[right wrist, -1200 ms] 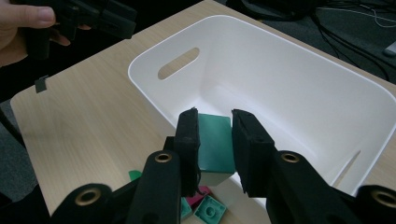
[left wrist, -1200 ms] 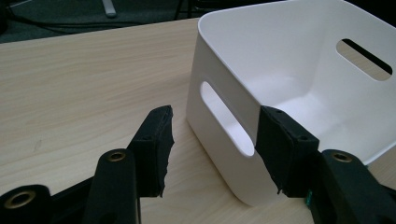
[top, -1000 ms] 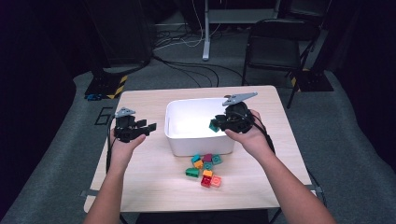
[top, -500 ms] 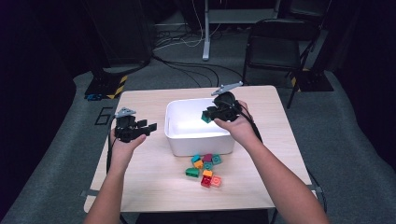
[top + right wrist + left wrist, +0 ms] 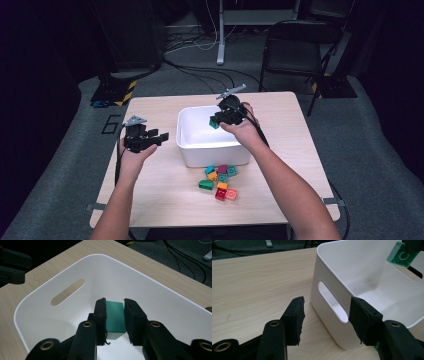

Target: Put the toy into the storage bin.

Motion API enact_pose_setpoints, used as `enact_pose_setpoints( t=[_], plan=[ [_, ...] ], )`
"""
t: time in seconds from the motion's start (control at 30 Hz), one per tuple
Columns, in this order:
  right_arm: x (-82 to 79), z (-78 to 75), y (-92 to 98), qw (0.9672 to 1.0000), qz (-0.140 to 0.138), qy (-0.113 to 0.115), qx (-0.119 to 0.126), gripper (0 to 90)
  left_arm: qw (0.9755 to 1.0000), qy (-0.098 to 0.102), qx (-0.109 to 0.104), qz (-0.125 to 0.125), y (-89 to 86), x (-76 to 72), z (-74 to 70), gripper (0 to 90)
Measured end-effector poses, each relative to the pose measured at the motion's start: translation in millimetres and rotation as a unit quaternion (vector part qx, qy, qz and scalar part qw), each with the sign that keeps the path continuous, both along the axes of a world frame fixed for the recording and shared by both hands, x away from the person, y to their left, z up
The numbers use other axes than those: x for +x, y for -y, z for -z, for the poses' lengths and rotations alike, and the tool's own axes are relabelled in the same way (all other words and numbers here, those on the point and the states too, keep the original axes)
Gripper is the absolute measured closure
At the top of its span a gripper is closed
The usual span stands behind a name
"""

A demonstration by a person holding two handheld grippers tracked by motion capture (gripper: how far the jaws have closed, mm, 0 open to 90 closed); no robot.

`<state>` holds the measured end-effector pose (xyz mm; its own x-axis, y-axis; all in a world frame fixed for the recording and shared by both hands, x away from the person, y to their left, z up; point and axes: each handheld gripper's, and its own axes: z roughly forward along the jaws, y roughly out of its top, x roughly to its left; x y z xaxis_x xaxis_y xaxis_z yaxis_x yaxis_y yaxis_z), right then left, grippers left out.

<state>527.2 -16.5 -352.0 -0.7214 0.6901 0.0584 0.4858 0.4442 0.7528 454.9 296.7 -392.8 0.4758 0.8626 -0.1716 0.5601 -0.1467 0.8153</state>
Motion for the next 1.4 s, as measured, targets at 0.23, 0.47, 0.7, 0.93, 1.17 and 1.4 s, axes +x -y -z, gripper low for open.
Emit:
enact_pose_setpoints(
  t=[0.23, 0.47, 0.7, 0.93, 1.17, 1.4],
  plan=[
    [12.3, 13.5, -15.3, 0.9999, 0.008, -0.008, -0.012, 71.9, 1.0000, 0.001, -0.002, 0.001, -0.1, 0.0, 0.0, 45.6],
    [16.5, 19.4, -19.6, 0.9997, 0.009, -0.016, -0.015, 68.1, 1.0000, 0.001, -0.002, 0.002, -0.5, 0.5, 0.7, 45.5],
    [11.4, 15.4, -17.9, 0.9998, 0.004, -0.014, -0.009, 64.7, 1.0000, 0.000, -0.001, 0.002, -0.1, 0.7, 1.5, 45.3],
    [-9.6, 3.7, -15.4, 0.9998, -0.020, -0.001, 0.001, 58.0, 1.0000, -0.001, -0.004, 0.000, -1.1, 0.7, 1.5, 44.9],
    [-30.3, -4.7, -13.1, 0.9989, -0.042, 0.022, 0.000, 53.6, 1.0000, -0.003, -0.009, 0.001, -2.5, 1.3, 2.0, 45.0],
    [-52.9, -8.6, -9.3, 0.9977, -0.059, 0.032, 0.005, 50.8, 0.9997, -0.004, -0.023, 0.000, -0.8, 1.9, 2.7, 45.9]
  ],
)
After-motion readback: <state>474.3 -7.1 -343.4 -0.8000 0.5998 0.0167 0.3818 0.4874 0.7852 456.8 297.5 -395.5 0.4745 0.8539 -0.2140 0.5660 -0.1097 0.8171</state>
